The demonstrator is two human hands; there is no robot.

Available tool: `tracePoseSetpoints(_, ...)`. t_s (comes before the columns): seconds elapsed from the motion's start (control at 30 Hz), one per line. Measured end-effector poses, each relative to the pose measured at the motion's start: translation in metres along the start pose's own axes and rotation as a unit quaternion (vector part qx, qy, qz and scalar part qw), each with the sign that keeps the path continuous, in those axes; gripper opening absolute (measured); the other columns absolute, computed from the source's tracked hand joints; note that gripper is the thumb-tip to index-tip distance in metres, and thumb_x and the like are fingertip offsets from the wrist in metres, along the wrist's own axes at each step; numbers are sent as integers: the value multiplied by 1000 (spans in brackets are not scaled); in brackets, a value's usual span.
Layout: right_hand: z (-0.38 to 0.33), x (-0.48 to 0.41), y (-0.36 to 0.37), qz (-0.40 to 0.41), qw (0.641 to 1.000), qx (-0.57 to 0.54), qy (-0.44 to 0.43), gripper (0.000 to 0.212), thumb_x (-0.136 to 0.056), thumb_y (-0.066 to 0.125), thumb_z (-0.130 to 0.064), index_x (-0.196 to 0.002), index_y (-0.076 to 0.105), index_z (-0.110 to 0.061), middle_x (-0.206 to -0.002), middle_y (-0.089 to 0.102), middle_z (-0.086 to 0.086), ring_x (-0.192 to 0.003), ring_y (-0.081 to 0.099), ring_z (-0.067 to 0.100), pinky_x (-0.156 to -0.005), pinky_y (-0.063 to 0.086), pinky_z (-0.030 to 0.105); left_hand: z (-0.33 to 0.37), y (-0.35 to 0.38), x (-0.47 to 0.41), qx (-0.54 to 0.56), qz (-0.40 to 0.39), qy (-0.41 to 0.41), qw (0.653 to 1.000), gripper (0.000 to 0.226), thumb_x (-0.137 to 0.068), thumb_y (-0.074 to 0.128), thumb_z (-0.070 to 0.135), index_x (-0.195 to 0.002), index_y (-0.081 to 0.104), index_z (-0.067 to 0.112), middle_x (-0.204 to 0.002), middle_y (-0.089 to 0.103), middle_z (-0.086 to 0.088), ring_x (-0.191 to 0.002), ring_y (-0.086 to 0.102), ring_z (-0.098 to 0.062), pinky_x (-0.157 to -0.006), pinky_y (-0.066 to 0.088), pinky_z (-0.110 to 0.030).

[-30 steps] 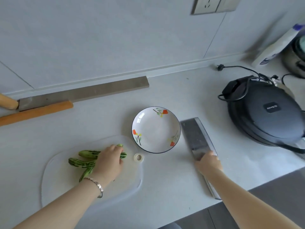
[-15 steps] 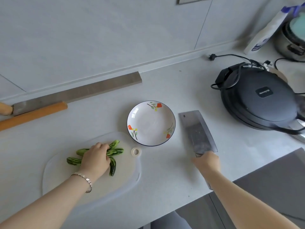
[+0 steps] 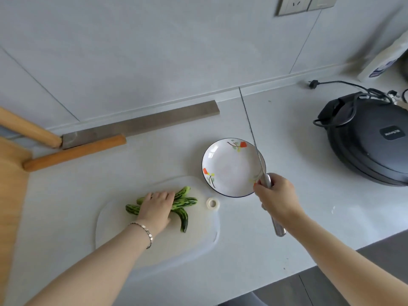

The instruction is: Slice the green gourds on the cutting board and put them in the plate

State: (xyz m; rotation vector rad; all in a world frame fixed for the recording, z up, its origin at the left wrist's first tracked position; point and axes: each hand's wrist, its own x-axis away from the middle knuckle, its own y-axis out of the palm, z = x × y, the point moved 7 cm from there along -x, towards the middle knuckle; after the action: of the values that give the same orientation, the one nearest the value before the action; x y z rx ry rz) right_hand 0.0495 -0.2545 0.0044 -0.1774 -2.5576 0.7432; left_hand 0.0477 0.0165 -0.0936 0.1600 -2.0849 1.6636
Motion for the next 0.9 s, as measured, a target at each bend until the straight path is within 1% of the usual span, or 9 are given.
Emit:
tracePoseSetpoints(0.13, -10, 15, 50, -108, 994, 23, -21, 15, -73, 52, -2, -63, 44, -8, -58, 39, 6, -54, 35, 20, -50, 30, 26, -11, 14, -2, 91, -34, -12, 995, 46, -85, 60, 34, -123, 41, 15, -120, 52, -3, -107, 51, -23, -86, 39, -30)
tracePoseSetpoints(0.27, -16, 23, 89, -171, 985, 25, -27, 16, -66, 54, -14, -65, 44, -2, -57, 38, 5, -54, 32, 20, -53, 30, 28, -50, 35, 21, 186, -38, -110, 976, 34, -85, 58, 27, -113, 45, 14, -106, 57, -2, -95, 57, -21, -73, 45, -28)
tracePoseSetpoints(0.37, -18, 24, 110, -202, 978, 41, -28, 16, -72, 52, -1, -60, 45, -10, -52, 42, 0, -51, 36, 20, -53, 34, 27, -87, 50, 42, 227, -26, -171, 958, 39, -85, 60, 27, -119, 47, 12, -107, 57, -3, -98, 57, -21, -78, 49, -30)
tracePoseSetpoints(0.5, -13, 28, 135, -237, 971, 30, 1, 19, -72, 48, 4, -59, 48, -11, -48, 43, 0, -43, 39, 18, -46, 36, 24, -110, 64, 62, 220, -33, -180, 958, 51, -89, 59, 35, -131, 41, 13, -117, 49, -7, -107, 49, -23, -87, 46, -32)
tracePoseSetpoints(0.57, -10, 31, 143, -247, 968, 27, 13, 19, -70, 48, 4, -58, 48, -11, -46, 43, -1, -43, 38, 18, -45, 36, 24, -111, 59, 67, 225, 9, -180, 958, 49, -90, 57, 34, -131, 42, 12, -117, 46, -8, -106, 47, -23, -84, 46, -32)
tracePoseSetpoints(0.63, -7, 31, 146, -247, 968, 29, 24, 20, -70, 47, 5, -58, 48, -10, -44, 43, -1, -42, 37, 18, -45, 36, 24, -107, 50, 70, 222, 63, -167, 958, 44, -87, 64, 25, -125, 50, 7, -110, 51, -11, -96, 53, -26, -73, 49, -34)
tracePoseSetpoints(0.7, -6, 31, 147, -248, 968, 31, 33, 17, -69, 48, 4, -58, 48, -10, -43, 43, -2, -41, 36, 16, -44, 36, 23, -103, 47, 73, 204, 101, -140, 964, 38, -68, 82, 12, -100, 64, 1, -85, 57, -12, -68, 58, -27, -50, 49, -31)
tracePoseSetpoints(0.77, -6, 29, 144, -246, 968, 30, 38, 7, -63, 49, -3, -59, 48, -9, -41, 43, -3, -37, 37, 14, -43, 36, 22, -102, 41, 77, 177, 139, -140, 964, 36, -53, 89, 7, -80, 67, -1, -67, 56, -12, -52, 55, -28, -41, 45, -28)
tracePoseSetpoints(0.9, -4, 23, 132, -239, 969, 50, 23, 16, -75, 47, 6, -67, 52, -6, -46, 45, -1, -36, 39, 10, -41, 37, 17, -98, 11, 82, 198, 202, -151, 947, 36, -55, 86, 7, -82, 65, -1, -65, 52, -11, -40, 48, -22, -35, 26, -19)
